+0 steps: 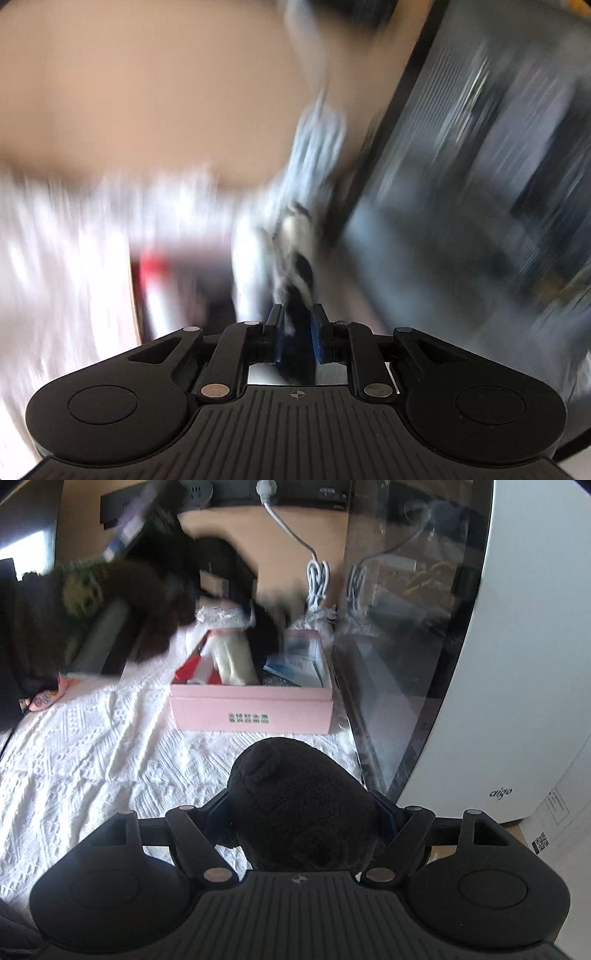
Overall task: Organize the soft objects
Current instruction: 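Carry the plush toy and mitten into the pink box and open both tools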
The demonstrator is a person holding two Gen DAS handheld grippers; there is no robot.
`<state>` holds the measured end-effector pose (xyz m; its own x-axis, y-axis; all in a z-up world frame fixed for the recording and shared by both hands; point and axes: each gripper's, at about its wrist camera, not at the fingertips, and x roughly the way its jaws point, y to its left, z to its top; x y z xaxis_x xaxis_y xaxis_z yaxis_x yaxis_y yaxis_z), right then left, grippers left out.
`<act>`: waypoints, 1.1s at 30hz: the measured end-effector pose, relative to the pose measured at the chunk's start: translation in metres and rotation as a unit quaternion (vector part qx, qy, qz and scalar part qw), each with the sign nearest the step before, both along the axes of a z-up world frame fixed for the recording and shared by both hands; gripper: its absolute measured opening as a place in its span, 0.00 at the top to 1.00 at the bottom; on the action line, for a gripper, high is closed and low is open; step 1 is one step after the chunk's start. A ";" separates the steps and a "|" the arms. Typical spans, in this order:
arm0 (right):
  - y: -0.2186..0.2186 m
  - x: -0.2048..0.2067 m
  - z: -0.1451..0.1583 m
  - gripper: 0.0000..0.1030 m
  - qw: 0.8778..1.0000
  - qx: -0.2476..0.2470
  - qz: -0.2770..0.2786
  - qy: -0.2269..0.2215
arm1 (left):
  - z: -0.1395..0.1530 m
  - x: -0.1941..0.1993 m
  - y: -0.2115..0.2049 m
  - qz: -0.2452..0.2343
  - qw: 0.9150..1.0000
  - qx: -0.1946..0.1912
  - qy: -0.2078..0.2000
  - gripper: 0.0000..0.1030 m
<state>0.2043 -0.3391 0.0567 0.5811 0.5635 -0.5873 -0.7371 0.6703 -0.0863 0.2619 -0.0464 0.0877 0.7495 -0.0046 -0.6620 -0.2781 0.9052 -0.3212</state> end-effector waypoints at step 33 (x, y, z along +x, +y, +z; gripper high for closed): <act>0.213 0.150 -0.018 0.24 0.996 -0.004 -0.016 -0.089 | -0.019 -0.070 0.031 0.043 0.999 -0.028 -0.002 0.84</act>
